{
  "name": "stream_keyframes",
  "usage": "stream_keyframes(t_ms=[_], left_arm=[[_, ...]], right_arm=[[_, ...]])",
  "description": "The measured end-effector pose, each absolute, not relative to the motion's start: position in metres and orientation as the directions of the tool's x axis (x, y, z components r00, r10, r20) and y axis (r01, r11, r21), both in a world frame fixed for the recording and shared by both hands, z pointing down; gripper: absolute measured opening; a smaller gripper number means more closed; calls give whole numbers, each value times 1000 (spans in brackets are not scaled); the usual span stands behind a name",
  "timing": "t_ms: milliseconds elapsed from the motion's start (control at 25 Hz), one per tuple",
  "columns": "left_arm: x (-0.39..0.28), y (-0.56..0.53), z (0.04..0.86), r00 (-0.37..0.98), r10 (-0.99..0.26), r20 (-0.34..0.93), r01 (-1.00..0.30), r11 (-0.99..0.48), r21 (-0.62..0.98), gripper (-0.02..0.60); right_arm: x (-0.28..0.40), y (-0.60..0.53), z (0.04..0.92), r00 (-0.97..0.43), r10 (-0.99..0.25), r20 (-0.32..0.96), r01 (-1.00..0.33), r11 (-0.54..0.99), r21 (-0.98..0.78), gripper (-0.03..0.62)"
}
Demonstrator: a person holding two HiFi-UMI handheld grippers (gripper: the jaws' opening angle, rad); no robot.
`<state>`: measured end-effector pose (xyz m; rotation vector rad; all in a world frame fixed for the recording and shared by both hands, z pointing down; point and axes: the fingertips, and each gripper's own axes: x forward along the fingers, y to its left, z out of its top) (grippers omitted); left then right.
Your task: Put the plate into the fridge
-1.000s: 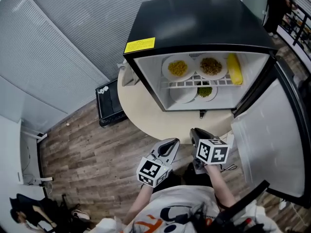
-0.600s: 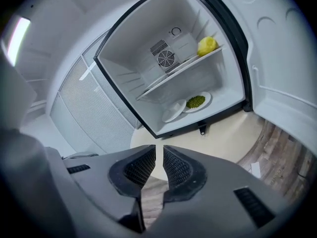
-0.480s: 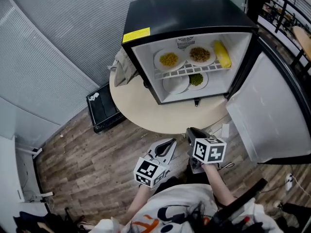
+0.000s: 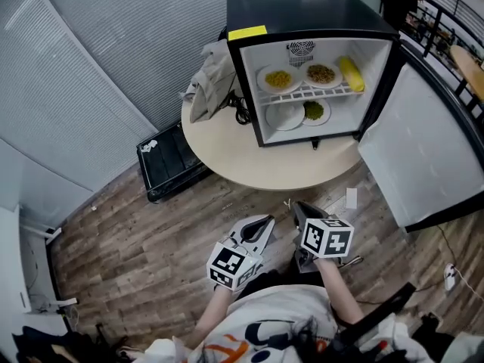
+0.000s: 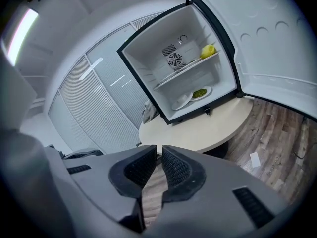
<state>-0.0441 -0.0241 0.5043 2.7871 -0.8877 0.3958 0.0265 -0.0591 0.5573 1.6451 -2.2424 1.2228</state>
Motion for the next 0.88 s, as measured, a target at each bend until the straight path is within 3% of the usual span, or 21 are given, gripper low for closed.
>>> stream_keyframes(t_ms=[880], left_arm=[[-57,31,494,846,-477,238,-509,-856,92,12]], right_arm=[[21,11,548,-308,-797,519,-882,35,-470,17]])
